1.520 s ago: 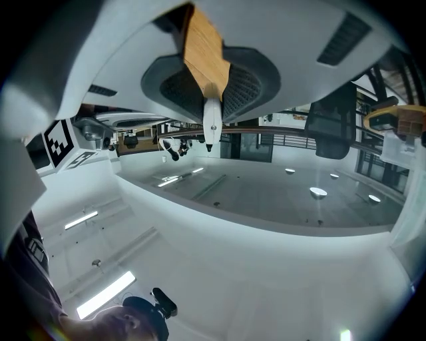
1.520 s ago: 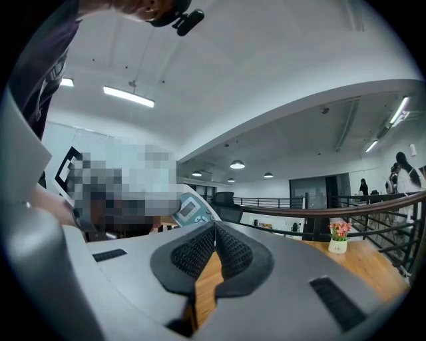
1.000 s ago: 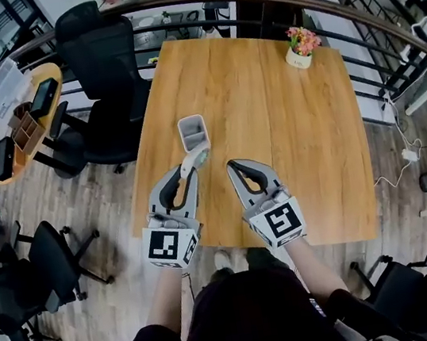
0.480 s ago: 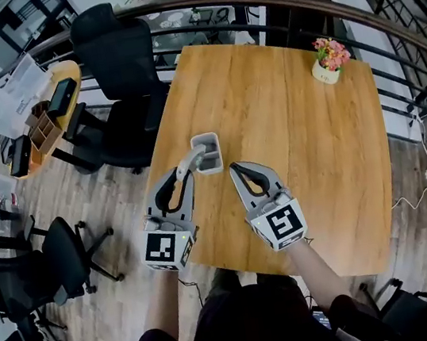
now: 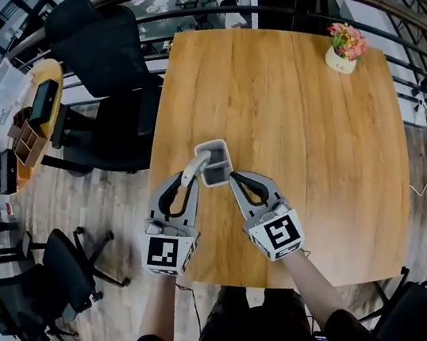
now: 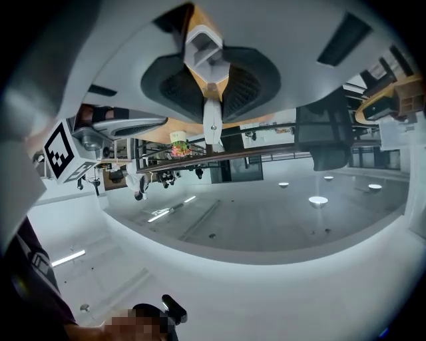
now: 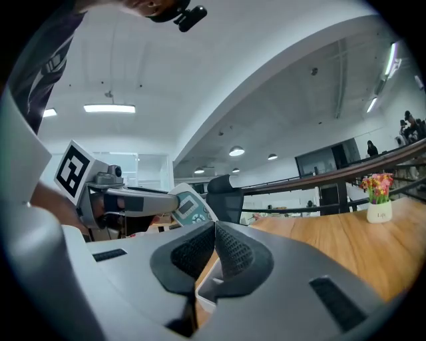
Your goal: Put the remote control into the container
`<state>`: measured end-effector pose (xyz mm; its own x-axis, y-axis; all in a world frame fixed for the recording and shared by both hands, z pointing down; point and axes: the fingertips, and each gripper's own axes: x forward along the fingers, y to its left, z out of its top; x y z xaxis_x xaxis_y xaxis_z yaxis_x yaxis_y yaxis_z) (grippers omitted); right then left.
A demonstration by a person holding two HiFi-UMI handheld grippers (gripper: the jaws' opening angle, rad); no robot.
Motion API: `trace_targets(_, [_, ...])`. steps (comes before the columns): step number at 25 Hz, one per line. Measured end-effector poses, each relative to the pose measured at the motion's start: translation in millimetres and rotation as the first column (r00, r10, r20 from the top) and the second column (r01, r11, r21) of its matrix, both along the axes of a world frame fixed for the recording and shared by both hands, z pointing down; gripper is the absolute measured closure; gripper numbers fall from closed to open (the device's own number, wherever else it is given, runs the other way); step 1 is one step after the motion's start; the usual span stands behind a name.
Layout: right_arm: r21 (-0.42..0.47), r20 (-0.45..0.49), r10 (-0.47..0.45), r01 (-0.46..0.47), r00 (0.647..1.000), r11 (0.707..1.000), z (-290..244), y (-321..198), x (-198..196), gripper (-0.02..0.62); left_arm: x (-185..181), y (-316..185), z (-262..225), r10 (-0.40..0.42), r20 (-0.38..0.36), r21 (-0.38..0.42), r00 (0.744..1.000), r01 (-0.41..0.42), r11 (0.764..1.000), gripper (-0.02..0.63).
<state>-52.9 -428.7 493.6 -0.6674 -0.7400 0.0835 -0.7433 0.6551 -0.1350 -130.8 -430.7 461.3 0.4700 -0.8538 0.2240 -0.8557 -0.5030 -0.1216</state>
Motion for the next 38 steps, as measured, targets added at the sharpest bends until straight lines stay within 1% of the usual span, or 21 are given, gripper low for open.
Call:
trace_targets(3, [-0.042, 0.013, 0.011, -0.010, 1.000, 0.999, 27, -15, -10, 0.577, -3, -22, 26, 0.031, 0.004, -0.033, 1.000, -0.030, 0.999, 0.512])
trace_targets(7, [-0.092, 0.024, 0.038, -0.036, 0.999, 0.995, 58, -30, -17, 0.577, -3, -44, 51, 0.074, 0.025, -0.055, 0.997, -0.072, 0.996, 0.512])
trace_targets(11, [-0.105, 0.025, 0.041, -0.038, 0.999, 0.994, 75, -42, -19, 0.577, 2, -65, 68, 0.098, 0.007, -0.050, 0.995, -0.098, 0.994, 0.512])
trace_targets(15, [-0.131, 0.030, 0.051, -0.046, 0.998, 0.990, 88, -44, -20, 0.577, 1, -72, 92, 0.142, 0.039, -0.137, 0.989, -0.136, 0.981, 0.512])
trace_targets(22, [-0.148, 0.024, 0.074, -0.069, 0.997, 0.987, 97, -47, -7, 0.577, 10, -86, 133, 0.178, 0.077, -0.204, 0.981, -0.159, 0.966, 0.512])
trace_targets(25, [-0.148, 0.025, 0.076, -0.071, 0.997, 0.986, 97, -45, -4, 0.577, 14, -89, 143, 0.183, 0.071, -0.224, 0.981, -0.163, 0.961, 0.512])
trace_targets(31, [-0.154, 0.021, 0.077, -0.073, 0.997, 0.985, 101, -43, 1, 0.577, 17, -90, 148, 0.179, 0.064, -0.228, 0.982, -0.160, 0.960, 0.512])
trace_targets(38, [-0.155, 0.021, 0.085, -0.080, 0.996, 0.985, 101, -40, 7, 0.577, 10, -90, 158, 0.139, 0.069, -0.257, 0.988, -0.117, 0.959, 0.512])
